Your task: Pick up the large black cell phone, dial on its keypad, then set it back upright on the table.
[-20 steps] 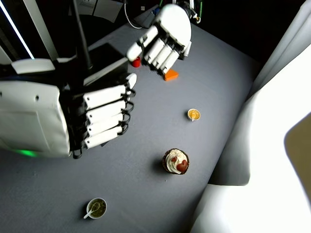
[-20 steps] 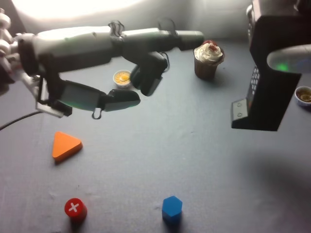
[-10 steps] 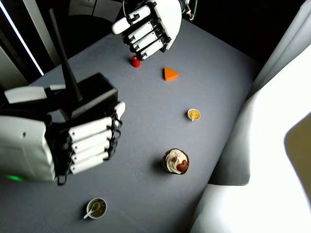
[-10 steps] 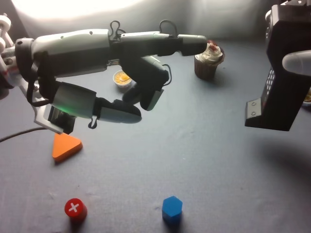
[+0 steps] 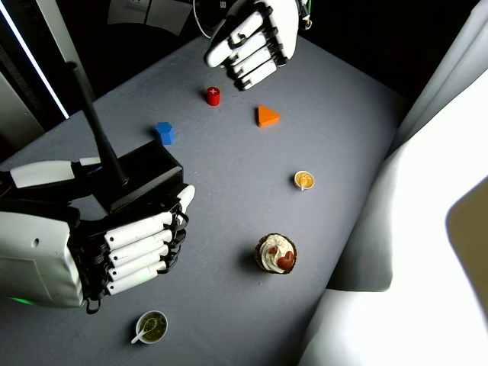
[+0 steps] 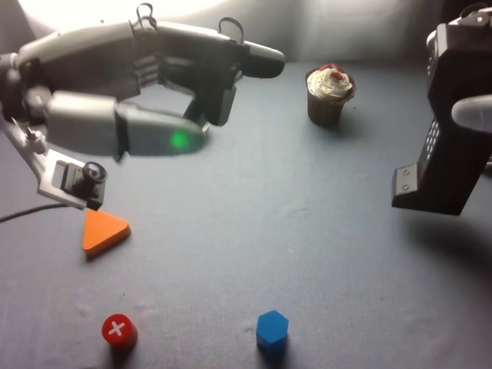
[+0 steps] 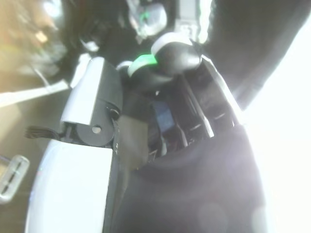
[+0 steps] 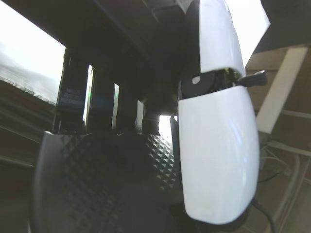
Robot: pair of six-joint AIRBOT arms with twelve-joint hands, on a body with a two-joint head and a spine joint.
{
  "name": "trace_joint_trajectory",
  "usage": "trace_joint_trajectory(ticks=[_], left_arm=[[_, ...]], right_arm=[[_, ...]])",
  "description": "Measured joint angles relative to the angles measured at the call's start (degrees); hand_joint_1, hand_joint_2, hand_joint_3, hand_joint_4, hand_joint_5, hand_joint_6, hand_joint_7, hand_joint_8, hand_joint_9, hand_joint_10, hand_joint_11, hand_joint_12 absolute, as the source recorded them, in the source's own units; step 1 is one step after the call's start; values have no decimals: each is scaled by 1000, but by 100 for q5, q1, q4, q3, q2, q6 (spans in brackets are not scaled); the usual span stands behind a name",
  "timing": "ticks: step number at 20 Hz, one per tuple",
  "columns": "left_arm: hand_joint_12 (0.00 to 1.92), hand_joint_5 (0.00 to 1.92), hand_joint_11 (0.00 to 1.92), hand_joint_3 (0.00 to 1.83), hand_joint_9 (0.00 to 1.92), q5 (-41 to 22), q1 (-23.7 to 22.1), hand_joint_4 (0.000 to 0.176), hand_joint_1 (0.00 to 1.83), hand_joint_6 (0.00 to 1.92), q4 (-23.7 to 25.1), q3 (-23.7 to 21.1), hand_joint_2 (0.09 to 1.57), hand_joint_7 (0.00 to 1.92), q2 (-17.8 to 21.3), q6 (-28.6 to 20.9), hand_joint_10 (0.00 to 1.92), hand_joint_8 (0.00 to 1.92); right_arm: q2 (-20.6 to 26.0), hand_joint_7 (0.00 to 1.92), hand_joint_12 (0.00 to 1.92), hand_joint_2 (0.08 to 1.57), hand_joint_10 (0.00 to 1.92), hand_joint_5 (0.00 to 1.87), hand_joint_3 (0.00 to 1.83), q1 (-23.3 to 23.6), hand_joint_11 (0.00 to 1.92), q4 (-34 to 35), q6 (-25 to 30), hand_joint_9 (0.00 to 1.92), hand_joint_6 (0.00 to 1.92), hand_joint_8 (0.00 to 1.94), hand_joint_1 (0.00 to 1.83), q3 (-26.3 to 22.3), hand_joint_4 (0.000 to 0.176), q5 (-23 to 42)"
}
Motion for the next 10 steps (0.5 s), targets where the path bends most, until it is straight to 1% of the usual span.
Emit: trace_joint_trajectory(ticks=[1,2,3,4,5,6,7,10], left_arm=[[1714,627,389,0,598,26,0,0,318,10,20,37,1311,706,0,0,1300,762],[1332,600,231,0,518,175,0,0,205,0,35,57,1276,673,2,-4,562,206],[1150,519,51,0,422,260,-2,0,141,0,44,55,1264,536,2,-74,237,55],[956,479,9,0,348,374,-31,0,113,3,131,52,1259,441,15,-179,119,18],[747,436,1,0,260,413,-63,0,48,0,232,50,1250,349,28,-197,40,3],[506,366,0,0,192,409,-68,0,9,6,225,48,1231,274,33,-269,16,9],[377,304,0,0,171,415,-57,0,1,4,190,50,1205,241,33,-293,6,3],[485,292,0,0,196,415,-35,0,3,1,70,48,1186,262,33,-306,4,3]], right_arm=[[-35,742,1421,1187,1505,906,0,0,800,7,4,793,888,1363,1354,2,0,2],[-66,773,1406,1178,1482,917,0,0,794,-37,0,799,891,1315,1357,39,0,-2],[-68,769,1377,1178,1479,923,0,0,799,-35,4,794,896,1318,1357,46,0,9],[-76,765,1350,1178,1469,919,0,-20,818,-22,7,802,908,1319,1357,85,0,59],[-85,795,1332,1164,1438,953,0,-48,834,-24,9,826,860,1265,1362,125,0,94],[-94,810,1339,1158,1438,961,0,-74,830,13,4,831,832,1248,1364,160,0,118],[-125,809,1317,1156,1430,968,0,-136,848,35,7,837,826,1244,1365,208,0,146],[-168,783,1347,1161,1439,975,0,-216,837,20,7,827,818,1277,1362,240,0,170]])
